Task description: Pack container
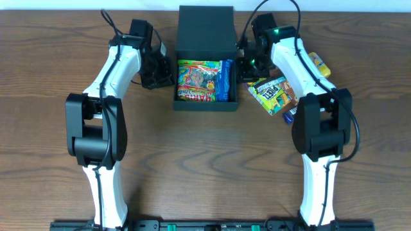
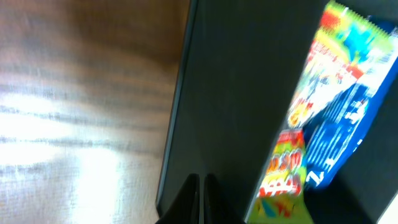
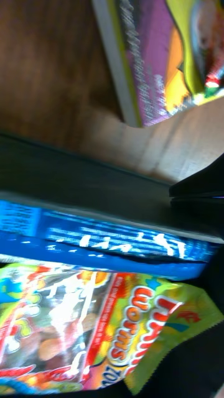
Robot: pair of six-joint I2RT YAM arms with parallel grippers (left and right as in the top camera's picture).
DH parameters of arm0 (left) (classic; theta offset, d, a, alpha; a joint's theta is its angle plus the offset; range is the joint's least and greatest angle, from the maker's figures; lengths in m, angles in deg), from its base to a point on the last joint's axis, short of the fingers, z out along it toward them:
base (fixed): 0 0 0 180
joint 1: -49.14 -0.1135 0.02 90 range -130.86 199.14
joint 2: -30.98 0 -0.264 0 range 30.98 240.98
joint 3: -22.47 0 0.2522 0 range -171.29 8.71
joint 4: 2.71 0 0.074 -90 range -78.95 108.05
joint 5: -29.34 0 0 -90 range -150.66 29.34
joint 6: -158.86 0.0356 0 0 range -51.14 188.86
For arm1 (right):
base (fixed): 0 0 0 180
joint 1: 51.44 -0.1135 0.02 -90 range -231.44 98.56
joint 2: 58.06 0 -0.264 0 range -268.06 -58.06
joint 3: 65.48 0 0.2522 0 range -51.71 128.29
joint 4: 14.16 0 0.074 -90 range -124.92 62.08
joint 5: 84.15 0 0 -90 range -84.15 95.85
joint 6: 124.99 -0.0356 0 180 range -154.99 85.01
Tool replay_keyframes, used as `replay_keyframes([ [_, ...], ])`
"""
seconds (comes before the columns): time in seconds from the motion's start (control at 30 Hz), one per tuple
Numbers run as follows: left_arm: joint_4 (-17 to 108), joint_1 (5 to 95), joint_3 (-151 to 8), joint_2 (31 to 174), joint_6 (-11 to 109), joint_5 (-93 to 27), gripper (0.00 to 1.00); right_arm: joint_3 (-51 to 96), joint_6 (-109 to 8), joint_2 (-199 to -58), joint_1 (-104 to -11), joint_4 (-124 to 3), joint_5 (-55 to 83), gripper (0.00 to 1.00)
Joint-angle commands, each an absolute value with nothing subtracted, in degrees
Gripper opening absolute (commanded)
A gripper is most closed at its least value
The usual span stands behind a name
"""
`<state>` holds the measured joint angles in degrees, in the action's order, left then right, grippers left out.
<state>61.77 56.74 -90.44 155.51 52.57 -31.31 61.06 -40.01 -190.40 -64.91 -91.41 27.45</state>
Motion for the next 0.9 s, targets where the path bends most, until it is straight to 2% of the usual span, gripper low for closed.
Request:
replay_keyframes([
  [0.0, 63.35, 57.22, -91.51, 157.26, 55.06, -29.39, 0.06, 60.77, -40.47, -190.88, -66.81, -92.89, 30.06, 0.01],
  [0.37, 64.94, 58.16, -91.56, 157.00, 57.09, -26.79, 0.06, 61.36, -40.08, -190.64, -67.51, -95.65, 27.39, 0.01],
  [0.73, 63.37, 56.12, -92.41, 151.69, 56.83, -37.52, 0.06, 63.37, -40.12, -185.92, -62.90, -94.80, 12.59, 0.01],
  [0.77, 63.02, 55.88, -92.41, 151.54, 56.66, -37.48, 0.06, 63.33, -40.73, -186.05, -62.25, -95.08, 12.55, 0.06],
  [0.8, 62.82, 55.71, -92.41, 151.45, 56.15, -37.50, 0.11, 63.33, -42.39, -186.05, -61.63, -95.50, 12.68, 0.13],
  [0.87, 62.78, 55.42, -92.41, 151.45, 55.47, -37.50, 0.35, 63.33, -47.55, -186.05, -60.41, -96.44, 12.77, 0.28],
])
